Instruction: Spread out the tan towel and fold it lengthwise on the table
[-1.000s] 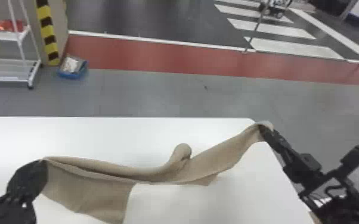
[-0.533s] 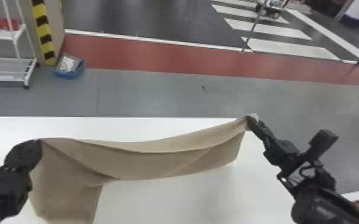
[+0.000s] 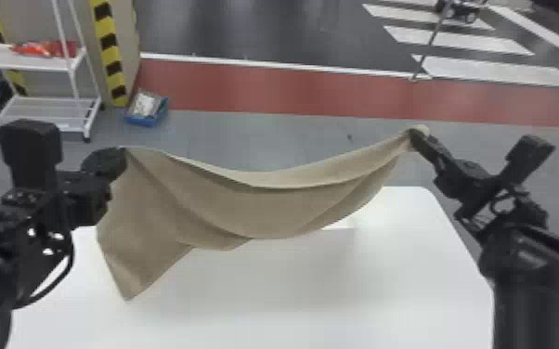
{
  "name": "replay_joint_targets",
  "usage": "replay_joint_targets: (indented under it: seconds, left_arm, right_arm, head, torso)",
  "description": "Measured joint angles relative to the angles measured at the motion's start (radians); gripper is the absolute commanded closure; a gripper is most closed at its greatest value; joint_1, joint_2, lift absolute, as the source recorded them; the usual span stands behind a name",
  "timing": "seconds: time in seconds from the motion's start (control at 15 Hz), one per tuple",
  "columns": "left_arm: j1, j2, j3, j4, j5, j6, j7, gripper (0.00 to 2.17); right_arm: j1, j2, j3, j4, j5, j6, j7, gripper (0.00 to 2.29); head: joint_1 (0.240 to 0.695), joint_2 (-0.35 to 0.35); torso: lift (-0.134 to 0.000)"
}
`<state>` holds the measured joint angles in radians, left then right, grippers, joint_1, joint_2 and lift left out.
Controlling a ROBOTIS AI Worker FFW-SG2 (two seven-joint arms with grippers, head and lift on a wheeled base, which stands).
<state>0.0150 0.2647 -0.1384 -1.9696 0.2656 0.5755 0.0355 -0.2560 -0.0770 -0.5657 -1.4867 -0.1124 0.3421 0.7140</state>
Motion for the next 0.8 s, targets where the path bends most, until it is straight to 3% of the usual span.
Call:
replay_joint_targets:
  seconds: [0.13, 0.33, 0.4, 0.8]
  left_arm:
    - [-0.012, -0.001, -0.005, -0.004, 0.012, -0.002, -0.021, 1.85]
    - [0.115, 0.006, 0.003, -0.053, 0.022, -0.001, -0.071, 1.85]
    - [0.164, 0.006, 0.002, -0.047, 0.015, -0.008, -0.085, 1.85]
    - [0.331, -0.003, -0.072, 0.163, -0.1, -0.213, -0.094, 1.85]
  right_arm:
    - [0.023, -0.009, 0.002, -0.023, 0.004, 0.037, 0.007, 2.25]
    - [0.18, -0.025, -0.024, -0.06, -0.023, 0.004, 0.08, 2.25]
    - [0.232, -0.028, -0.029, -0.059, -0.024, -0.033, 0.097, 2.25]
    - [0.395, -0.029, -0.045, 0.028, 0.024, -0.233, 0.164, 2.25]
  head:
    - [0.633, -0.212]
    - [0.695, -0.243]
    - [0.695, -0.255]
    - [0.695, -0.325]
  torso:
    - [0.0]
    - [0.0]
    - [0.0]
    - [0.0]
